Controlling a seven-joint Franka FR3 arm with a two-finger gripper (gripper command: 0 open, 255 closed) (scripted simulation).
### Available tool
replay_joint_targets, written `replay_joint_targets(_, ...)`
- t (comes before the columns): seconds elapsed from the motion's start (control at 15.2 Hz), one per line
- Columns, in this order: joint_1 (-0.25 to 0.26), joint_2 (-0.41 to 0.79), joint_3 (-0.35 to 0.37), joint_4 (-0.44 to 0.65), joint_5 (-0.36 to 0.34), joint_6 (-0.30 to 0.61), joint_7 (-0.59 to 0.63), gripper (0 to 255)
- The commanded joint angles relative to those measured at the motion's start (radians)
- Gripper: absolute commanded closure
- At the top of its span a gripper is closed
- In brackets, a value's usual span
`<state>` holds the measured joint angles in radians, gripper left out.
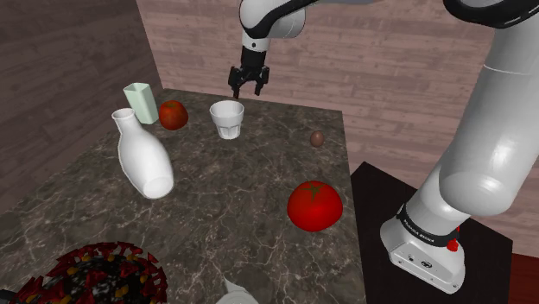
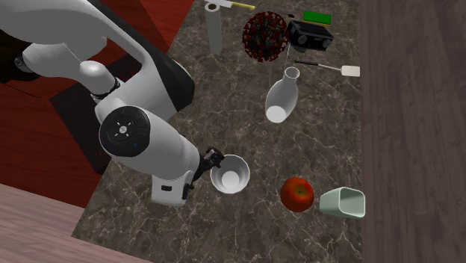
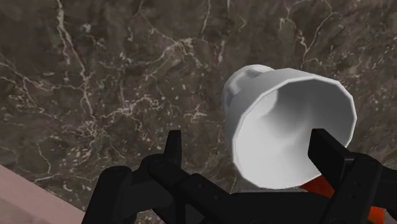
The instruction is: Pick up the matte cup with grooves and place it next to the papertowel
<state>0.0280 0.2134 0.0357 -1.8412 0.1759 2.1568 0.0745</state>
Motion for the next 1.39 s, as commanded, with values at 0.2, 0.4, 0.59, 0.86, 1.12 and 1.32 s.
replay_joint_targets(0.2, 0.001, 0.136, 0.001, 0.119, 0.004, 0.01, 0.004, 0)
replay_joint_targets(0.4, 0.004, 0.155, 0.003, 0.107, 0.006, 0.042, 0.002, 0)
replay_joint_targets(0.59, 0.008, 0.181, 0.005, 0.097, 0.008, 0.079, 0.001, 0)
replay_joint_targets(0.86, 0.008, 0.181, 0.005, 0.097, 0.008, 0.079, 0.001, 0)
replay_joint_targets(1.12, 0.008, 0.181, 0.005, 0.097, 0.008, 0.079, 0.001, 0)
replay_joint_targets(1.32, 0.008, 0.181, 0.005, 0.097, 0.008, 0.079, 0.001, 255)
